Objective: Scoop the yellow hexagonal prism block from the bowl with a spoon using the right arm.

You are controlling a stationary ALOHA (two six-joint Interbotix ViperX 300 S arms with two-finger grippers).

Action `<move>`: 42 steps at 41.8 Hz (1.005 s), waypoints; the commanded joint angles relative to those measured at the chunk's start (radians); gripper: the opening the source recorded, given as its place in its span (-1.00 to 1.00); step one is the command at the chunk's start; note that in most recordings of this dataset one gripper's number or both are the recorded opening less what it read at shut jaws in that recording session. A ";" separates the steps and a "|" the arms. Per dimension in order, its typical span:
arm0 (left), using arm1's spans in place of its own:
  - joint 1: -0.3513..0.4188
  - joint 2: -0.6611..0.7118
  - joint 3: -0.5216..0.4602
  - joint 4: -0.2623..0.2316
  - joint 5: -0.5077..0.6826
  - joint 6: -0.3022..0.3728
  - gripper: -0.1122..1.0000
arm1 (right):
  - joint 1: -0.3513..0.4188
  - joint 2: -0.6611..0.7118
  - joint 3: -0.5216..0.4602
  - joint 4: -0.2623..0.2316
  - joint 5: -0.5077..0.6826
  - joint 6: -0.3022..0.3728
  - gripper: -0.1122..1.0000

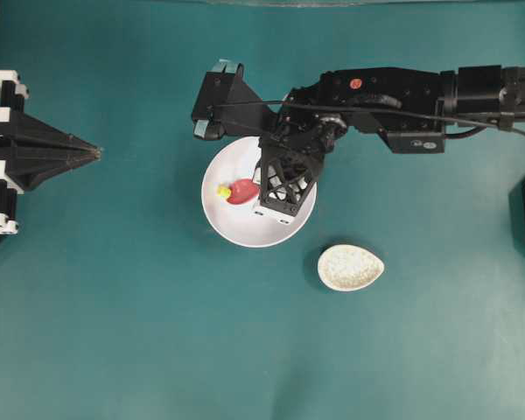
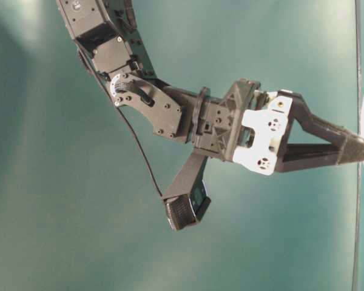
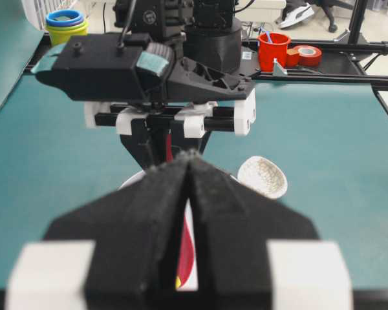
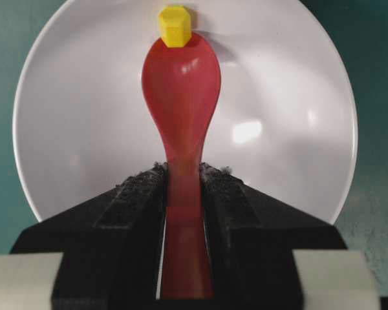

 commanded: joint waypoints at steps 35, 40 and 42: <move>-0.002 0.000 -0.025 0.003 0.000 0.002 -0.80 | 0.003 -0.083 0.104 0.003 -0.138 0.011 -0.40; -0.002 0.000 -0.026 0.003 0.000 0.002 -0.80 | 0.003 -0.104 0.144 0.003 -0.178 0.015 -0.40; -0.002 0.000 -0.026 0.003 0.000 0.002 -0.80 | 0.003 -0.112 0.161 0.003 -0.196 0.017 -0.40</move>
